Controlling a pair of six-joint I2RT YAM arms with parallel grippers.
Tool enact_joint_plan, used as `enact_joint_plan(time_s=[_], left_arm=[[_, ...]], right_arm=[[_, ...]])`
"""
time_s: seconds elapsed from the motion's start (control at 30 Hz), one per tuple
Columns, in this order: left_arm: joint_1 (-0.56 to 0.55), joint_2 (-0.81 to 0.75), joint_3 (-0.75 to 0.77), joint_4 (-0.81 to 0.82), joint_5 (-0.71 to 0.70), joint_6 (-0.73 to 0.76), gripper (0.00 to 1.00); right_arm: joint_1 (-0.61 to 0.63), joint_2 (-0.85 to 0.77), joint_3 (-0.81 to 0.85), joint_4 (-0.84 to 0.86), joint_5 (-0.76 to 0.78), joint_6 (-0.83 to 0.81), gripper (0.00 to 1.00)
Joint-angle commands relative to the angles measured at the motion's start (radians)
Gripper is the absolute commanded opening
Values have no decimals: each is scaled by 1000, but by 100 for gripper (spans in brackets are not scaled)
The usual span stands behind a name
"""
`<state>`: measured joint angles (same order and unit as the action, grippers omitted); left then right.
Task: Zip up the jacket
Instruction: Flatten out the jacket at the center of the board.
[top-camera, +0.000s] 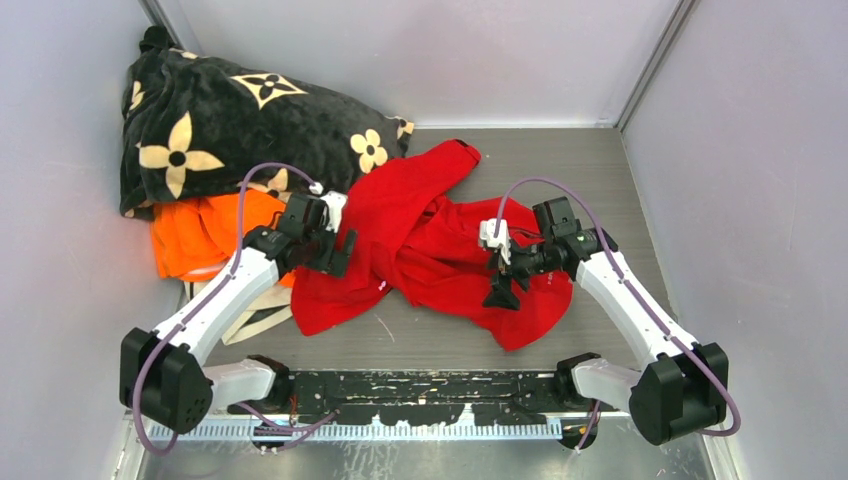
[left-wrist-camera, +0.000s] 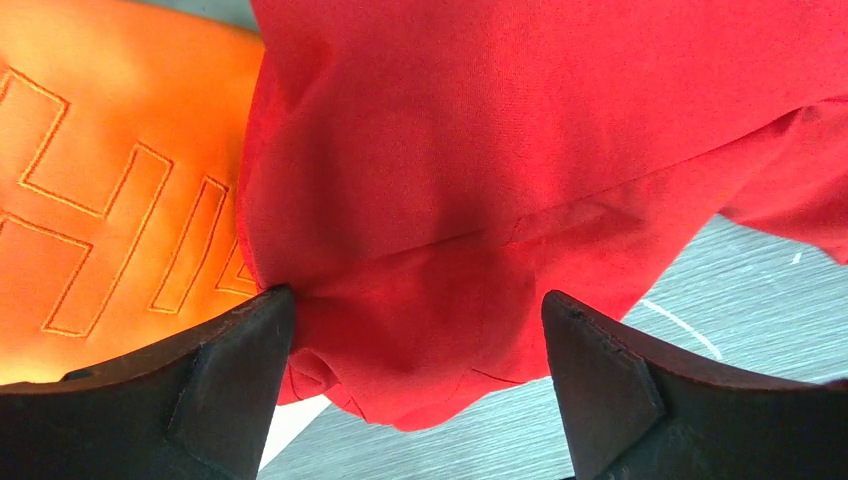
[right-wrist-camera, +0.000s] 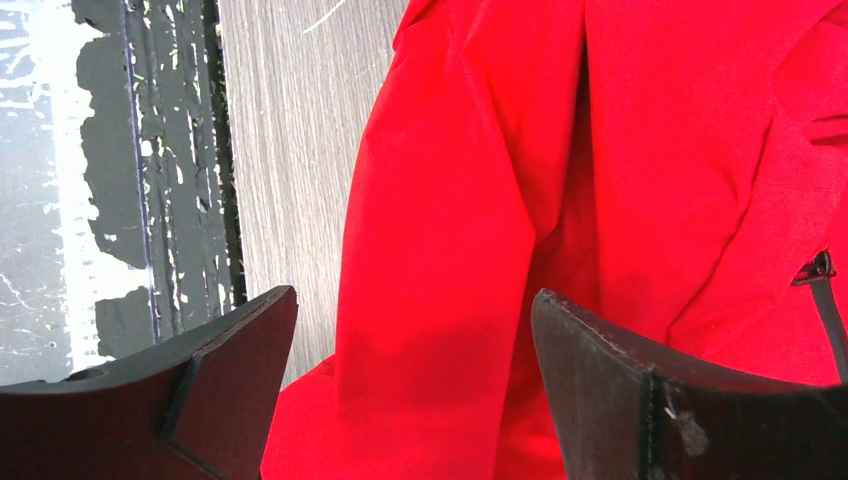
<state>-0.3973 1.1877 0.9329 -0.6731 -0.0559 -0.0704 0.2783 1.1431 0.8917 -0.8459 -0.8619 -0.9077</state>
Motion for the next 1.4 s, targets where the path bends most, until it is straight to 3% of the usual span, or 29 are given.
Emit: enact_joint_plan(time_s=[0.0,0.1,0.13,0.17,0.23,0.27,0.33,0.47,0.57,0.73,0.8,0.87,0.97,1.1,1.37], left_arm=[[3,22,40,-59,-53,46,92],[3,29,55,-71,-52,45,86],[2,25,59,-74,-46,47,80],[3,19,63,-75,-29,49,68],[2,8,68,-73,11,48,26],[3,2,69,-74,30,46,11],[3,-15,71,-78,51,44,1],[3,-70,128,-119,174,-31,0],[3,-134,190,-83,351,-149,0],[2,-154,271,207,657,-455,0],[-1,-104,324,297,738,-563,0],[-11,-38,405,347,782,-630,0],[-39,53,507,436,790,-722,0],[-71,136,585,598,730,-858,0],[-112,231,664,779,563,-1014,0]], right_arm=[[2,-1,9,-3,-42,-43,91],[5,0,9,-18,-53,-59,91],[6,-2,9,-21,-55,-63,91],[7,-2,9,-22,-57,-64,91],[10,-1,9,-29,-58,-71,91],[11,-2,9,-32,-58,-74,91],[13,-2,10,-38,-58,-81,91],[14,-5,13,-57,-63,-101,91],[20,-9,19,-83,-87,-136,91],[55,-34,40,-89,-114,-166,91],[79,-43,94,-93,-98,-162,99],[89,-23,194,-113,-102,-135,100],[103,25,381,-168,-86,-89,100],[185,73,564,-123,46,116,100],[297,77,558,115,315,404,100]])
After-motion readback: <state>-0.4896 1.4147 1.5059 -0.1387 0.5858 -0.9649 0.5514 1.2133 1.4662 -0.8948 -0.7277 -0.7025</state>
